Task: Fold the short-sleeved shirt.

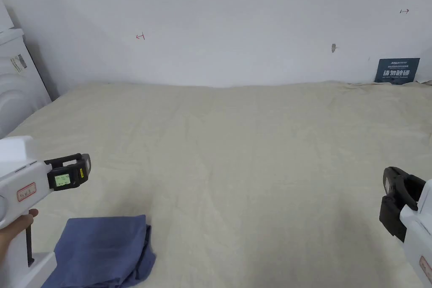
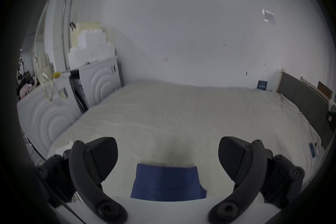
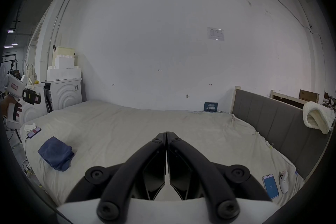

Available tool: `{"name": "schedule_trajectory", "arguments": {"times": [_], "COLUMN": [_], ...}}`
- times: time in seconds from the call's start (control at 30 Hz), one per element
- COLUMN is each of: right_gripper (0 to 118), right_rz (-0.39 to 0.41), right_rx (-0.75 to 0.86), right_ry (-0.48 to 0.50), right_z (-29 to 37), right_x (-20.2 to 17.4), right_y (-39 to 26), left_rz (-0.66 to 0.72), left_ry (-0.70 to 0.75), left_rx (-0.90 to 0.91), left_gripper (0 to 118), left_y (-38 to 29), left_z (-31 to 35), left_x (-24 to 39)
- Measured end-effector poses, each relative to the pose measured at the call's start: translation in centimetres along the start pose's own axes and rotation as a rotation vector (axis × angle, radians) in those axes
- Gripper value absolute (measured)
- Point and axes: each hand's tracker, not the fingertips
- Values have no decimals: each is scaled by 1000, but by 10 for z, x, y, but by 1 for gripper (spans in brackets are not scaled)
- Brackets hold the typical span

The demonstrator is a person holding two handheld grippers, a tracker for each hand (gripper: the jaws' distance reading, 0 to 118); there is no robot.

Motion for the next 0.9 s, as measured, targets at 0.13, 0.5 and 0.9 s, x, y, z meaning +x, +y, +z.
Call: {"name": "schedule_trajectory", "arguments": {"times": [0.13,0.5,0.9], "right_gripper": [0,0,0], "right_rz": [-4,-19,-29], "right_rx": [18,38,44], "right_ry": [-2,-13,-31], "right_z": [-2,-2,-4], "right_x": [4,10,11], "right_y": [1,-3,-27], "left_rz": [36,-67,-16], "left_ry": [-30,-56,-105], "left_rx": [103,369,415], "left_gripper": [113,48,0], "left_y": [-4,-55,-96], "left_z": [21,56,34], "left_x": [26,121,167]}}
